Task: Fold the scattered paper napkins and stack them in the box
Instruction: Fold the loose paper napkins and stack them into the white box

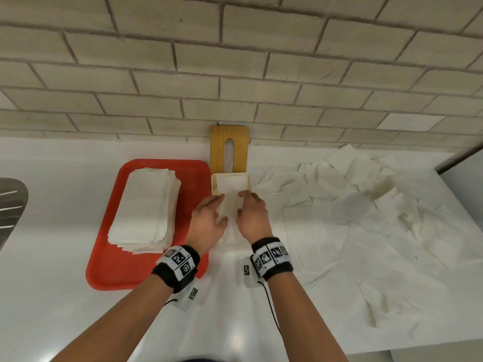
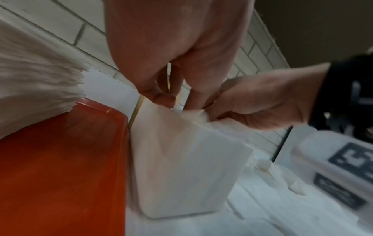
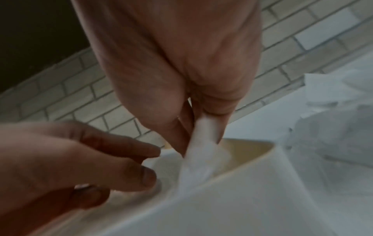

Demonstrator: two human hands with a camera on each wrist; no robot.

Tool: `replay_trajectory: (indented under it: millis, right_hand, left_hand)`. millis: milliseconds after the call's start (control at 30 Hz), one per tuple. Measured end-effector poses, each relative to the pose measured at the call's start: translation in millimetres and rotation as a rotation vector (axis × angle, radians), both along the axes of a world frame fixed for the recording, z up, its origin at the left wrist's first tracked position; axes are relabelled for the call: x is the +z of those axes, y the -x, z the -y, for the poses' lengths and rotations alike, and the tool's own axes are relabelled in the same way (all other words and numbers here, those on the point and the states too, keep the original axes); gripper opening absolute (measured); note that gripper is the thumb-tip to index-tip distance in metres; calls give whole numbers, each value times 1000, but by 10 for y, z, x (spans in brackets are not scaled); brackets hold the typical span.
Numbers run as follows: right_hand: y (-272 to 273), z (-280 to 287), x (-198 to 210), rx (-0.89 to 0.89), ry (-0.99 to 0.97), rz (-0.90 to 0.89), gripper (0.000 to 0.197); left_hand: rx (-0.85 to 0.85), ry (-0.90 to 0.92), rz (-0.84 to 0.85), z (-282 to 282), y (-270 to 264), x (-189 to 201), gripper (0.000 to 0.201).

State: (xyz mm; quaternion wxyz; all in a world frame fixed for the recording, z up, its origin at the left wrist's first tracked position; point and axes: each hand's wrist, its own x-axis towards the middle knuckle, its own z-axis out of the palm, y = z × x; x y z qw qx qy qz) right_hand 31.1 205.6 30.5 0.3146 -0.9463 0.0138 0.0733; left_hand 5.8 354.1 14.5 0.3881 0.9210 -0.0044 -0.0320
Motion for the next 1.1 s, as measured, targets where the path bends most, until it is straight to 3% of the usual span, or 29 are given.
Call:
replay_trajectory:
  millis: [133, 200, 267, 400, 433, 467, 533, 600, 633, 733, 867, 1000, 1033, 1100]
  right_hand:
    - [-100, -153, -78, 144, 254, -89, 42]
    - [-126, -190, -121, 212, 308, -123, 42]
    - [-98, -149, -105, 217, 279, -99, 41]
    - [10, 414, 43, -173, 4, 384, 28]
    - [50, 636, 21, -294, -9, 429, 29]
    - [104, 859, -23, -408, -6, 386, 39]
    - [172, 1262, -210, -569, 90, 97, 82]
    - [255, 1515, -416, -563, 241, -185, 116]
    - [299, 1577, -510, -526, 287, -253, 121]
    - [370, 1648, -716, -480, 327, -202, 113]
    - [293, 1778, -821, -441, 195, -121, 91]
    - [296, 1977, -685, -313, -118, 0, 36]
    - [331, 1994, -570, -283, -206, 44, 32]
    - [407, 1979, -296, -222, -334, 121, 44]
  left_hand:
    - [-61, -184, -25, 119, -57, -90, 46]
    - [-73, -280, -31, 148, -58, -153, 29]
    - [-56, -318, -19, 139, -40, -177, 24]
    - [-30, -330, 107, 123, 40, -54, 35]
    - [-30, -295, 128, 110, 56, -40, 34]
    - [-38, -262, 161, 100, 85, -18, 31]
    - [-64, -198, 242, 104, 168, 3, 28]
    - [-87, -129, 306, 173, 299, 48, 26]
    - [-97, -96, 331, 231, 369, 71, 26]
    - [-168, -3, 325, 436, 535, 123, 22]
    - [-276, 61, 252, 686, 610, 56, 20]
    - [-324, 89, 146, 923, 632, 27, 14]
    - [-316, 103, 115, 978, 624, 29, 11]
    - [-266, 154, 36, 1070, 589, 52, 15]
